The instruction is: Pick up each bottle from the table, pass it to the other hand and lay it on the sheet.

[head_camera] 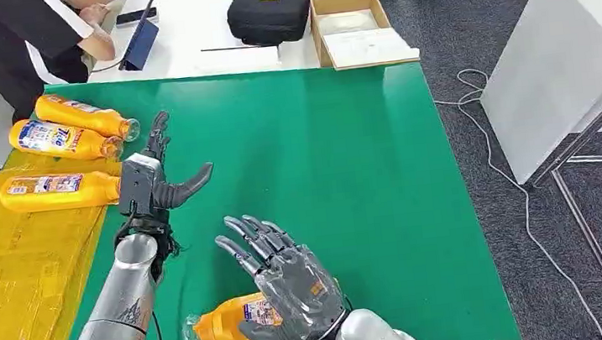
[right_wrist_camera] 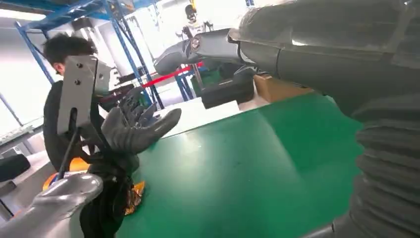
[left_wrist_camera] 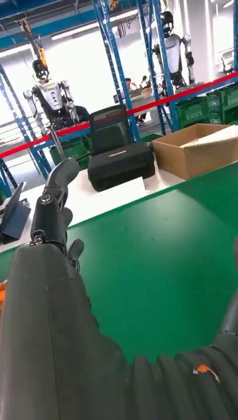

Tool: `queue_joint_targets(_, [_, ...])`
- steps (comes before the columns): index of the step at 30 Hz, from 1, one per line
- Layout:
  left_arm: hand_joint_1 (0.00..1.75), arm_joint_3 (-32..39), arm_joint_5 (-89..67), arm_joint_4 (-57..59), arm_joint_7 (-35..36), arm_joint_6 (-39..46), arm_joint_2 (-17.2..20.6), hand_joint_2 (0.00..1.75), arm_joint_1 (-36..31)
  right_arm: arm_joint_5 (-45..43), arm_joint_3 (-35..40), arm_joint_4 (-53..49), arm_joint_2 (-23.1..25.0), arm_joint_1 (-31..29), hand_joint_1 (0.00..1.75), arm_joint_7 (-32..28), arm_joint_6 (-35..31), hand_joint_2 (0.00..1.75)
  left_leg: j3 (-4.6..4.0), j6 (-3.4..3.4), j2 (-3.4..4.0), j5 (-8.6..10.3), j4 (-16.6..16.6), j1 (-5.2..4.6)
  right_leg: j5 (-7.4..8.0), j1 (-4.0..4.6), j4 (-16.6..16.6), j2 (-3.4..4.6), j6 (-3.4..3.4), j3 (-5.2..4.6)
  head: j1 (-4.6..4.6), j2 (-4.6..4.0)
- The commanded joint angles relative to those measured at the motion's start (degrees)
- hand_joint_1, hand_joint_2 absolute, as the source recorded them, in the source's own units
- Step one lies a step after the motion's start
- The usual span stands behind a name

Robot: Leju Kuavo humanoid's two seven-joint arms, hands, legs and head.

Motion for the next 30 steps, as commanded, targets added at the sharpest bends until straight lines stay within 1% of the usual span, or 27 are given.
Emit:
queue_joint_targets(1, [0.00, 2.08, -0.56, 3.40, 0.67, 0.45, -0.68, 1.75, -1.62, 0.84, -2.98, 7.57, -2.09, 4.39, 0.00, -0.96, 0.29, 1.75, 0.15, -0.09, -0.11, -0.01, -0.06, 0.03, -0.03, 0.02, -0.08, -0.12, -0.01, 0.19, 0.00, 0.00])
queue_joint_targets(2, [0.00, 2.29, -0.44, 3.12, 0.67, 0.63, -0.54, 1.75, -1.20, 0.70, -4.09, 9.42, -1.99, 5.65, 0.00, -1.05, 0.04, 1.75, 0.30, -0.12, -0.17, -0.02, -0.12, 0.03, -0.06, 0.02, -0.16, -0.19, -0.01, 0.36, 0.02, 0.00])
queue_joint_targets(5, [0.00, 2.98, 0.07, 2.26, 0.73, 0.80, -0.36, 1.75, -0.55, 1.46, -6.35, 11.83, -1.67, 8.19, 0.00, -2.05, -0.22, 1.75, 0.40, -0.15, -0.11, -0.07, -0.13, 0.01, -0.09, 0.00, -0.15, -0.14, -0.01, 0.44, 0.00, 0.00])
queue_joint_targets(6, [0.00, 3.09, 0.17, 2.03, 0.78, 0.80, -0.34, 1.75, -0.39, 1.57, -6.84, 12.58, -1.45, 8.66, 0.00, -2.10, -0.14, 1.75, 0.27, -0.10, -0.08, -0.04, -0.11, 0.02, -0.05, 0.01, -0.13, -0.09, -0.01, 0.31, 0.00, 0.00])
queue_joint_targets(10, [0.00, 3.54, 0.26, 1.79, 1.09, 0.77, -0.52, 1.75, -0.13, 2.34, -8.63, 14.71, -0.89, 10.03, 0.00, -2.25, 0.30, 1.75, 0.52, -0.22, -0.09, -0.15, -0.12, 0.00, -0.16, -0.01, -0.12, -0.12, -0.02, 0.56, 0.00, 0.00])
queue_joint_targets(11, [0.00, 3.61, 0.29, 1.84, 1.15, 0.80, -0.64, 1.75, -0.06, 2.40, -9.15, 15.52, -0.85, 10.20, 0.00, -2.18, 0.37, 1.75, 0.30, -0.14, -0.05, -0.07, -0.10, 0.02, -0.06, 0.01, -0.12, -0.06, -0.02, 0.34, 0.02, 0.00])
queue_joint_targets(13, [0.00, 3.67, 0.35, 2.18, 1.19, 0.69, -0.73, 1.75, -0.19, 2.57, -10.14, 17.12, -0.13, 10.27, 0.00, -1.94, 0.58, 1.75, 0.36, -0.17, -0.11, -0.09, -0.11, 0.00, -0.10, -0.01, -0.11, -0.12, -0.01, 0.40, 0.00, 0.00])
queue_joint_targets(14, [0.00, 3.77, 0.42, 2.66, 1.21, 0.57, -0.85, 1.75, -0.50, 3.77, -10.54, 18.40, 0.43, 10.17, 0.00, -1.80, 0.69, 1.75, 0.18, -0.10, -0.09, -0.03, -0.08, 0.00, -0.04, 0.00, -0.08, -0.10, -0.01, 0.22, 0.02, 0.00])
queue_joint_targets(16, [0.00, 3.74, 0.43, 3.01, 1.19, 0.38, -1.09, 1.75, -0.87, 4.36, -10.96, 20.11, 1.35, 10.05, 0.00, -1.81, 1.08, 1.75, 0.29, -0.16, -0.08, -0.07, -0.07, 0.02, -0.07, 0.01, -0.09, -0.10, -0.01, 0.33, 0.00, 0.00])
queue_joint_targets(17, [0.00, 3.74, 0.42, 3.20, 1.21, 0.43, -1.20, 1.75, -1.12, 4.94, -10.89, 21.08, 1.64, 9.73, 0.00, -1.78, 1.40, 1.75, 0.14, -0.09, -0.05, -0.03, -0.06, 0.03, -0.02, 0.02, -0.08, -0.05, -0.01, 0.18, 0.00, 0.00])
queue_joint_targets(19, [0.00, 3.85, 0.38, 3.30, 1.22, 0.55, -1.24, 1.75, -1.26, 5.74, -11.36, 22.31, 2.26, 9.15, 0.00, -1.75, 1.41, 1.75, 0.25, -0.15, -0.09, -0.05, -0.07, 0.02, -0.05, 0.02, -0.09, -0.11, -0.01, 0.29, 0.02, 0.00])
queue_joint_targets(20, [0.00, 3.89, 0.37, 3.27, 1.22, 0.52, -1.27, 1.75, -1.24, 5.94, -11.51, 22.58, 2.46, 8.95, 0.00, -1.87, 1.47, 1.75, 0.11, -0.09, -0.08, -0.02, -0.05, 0.02, -0.02, 0.02, -0.06, -0.09, -0.01, 0.15, 0.00, 0.00])
queue_joint_targets(22, [0.00, 3.93, 0.36, 3.21, 1.22, 0.49, -1.26, 1.75, -1.19, 6.06, -11.67, 22.83, 2.70, 8.76, 0.00, -1.91, 1.55, 1.75, 0.12, -0.10, -0.04, -0.03, -0.03, 0.03, -0.03, 0.03, -0.05, -0.05, -0.02, 0.15, 0.02, 0.00])
queue_joint_targets(25, [0.00, 4.00, 0.24, 3.45, 1.26, 0.36, -1.33, 1.75, -1.26, 6.51, -11.88, 23.38, 3.13, 8.21, 0.00, -2.05, 1.92, 1.75, 0.36, -0.20, -0.07, -0.14, -0.03, 0.00, -0.14, -0.01, -0.03, -0.10, -0.02, 0.38, 0.02, 0.00])
queue_joint_targets(26, [0.00, 3.97, 0.18, 3.61, 1.28, 0.35, -1.42, 1.75, -1.36, 6.73, -11.79, 23.85, 3.29, 7.85, 0.00, -2.04, 2.12, 1.75, 0.17, -0.12, -0.04, -0.05, -0.04, 0.00, -0.05, -0.01, -0.04, -0.05, -0.01, 0.19, -0.02, 0.00])
queue_joint_targets(27, [0.00, 3.97, 0.13, 3.78, 1.28, 0.39, -1.45, 1.75, -1.44, 6.86, -11.78, 24.18, 3.47, 7.65, 0.00, -2.03, 2.22, 1.75, 0.24, -0.14, -0.05, -0.09, -0.03, 0.01, -0.09, 0.00, -0.03, -0.06, -0.01, 0.26, 0.02, 0.00])
queue_joint_targets(28, [0.00, 4.01, 0.08, 4.08, 1.23, 0.35, -1.48, 1.75, -1.62, 7.26, -11.68, 24.57, 3.73, 7.28, 0.00, -2.14, 2.20, 1.75, 0.13, -0.09, -0.02, -0.03, -0.04, 0.02, -0.03, 0.01, -0.05, -0.03, -0.01, 0.15, 0.00, 0.00])
queue_joint_targets(30, [0.00, 3.97, 0.04, 4.44, 1.19, 0.24, -1.59, 1.75, -1.83, 7.43, -11.70, 24.46, 4.24, 6.71, 0.00, -2.11, 2.27, 1.75, 0.25, -0.15, -0.04, -0.07, -0.04, -0.01, -0.08, -0.02, -0.03, -0.06, -0.01, 0.26, 0.00, 0.00])
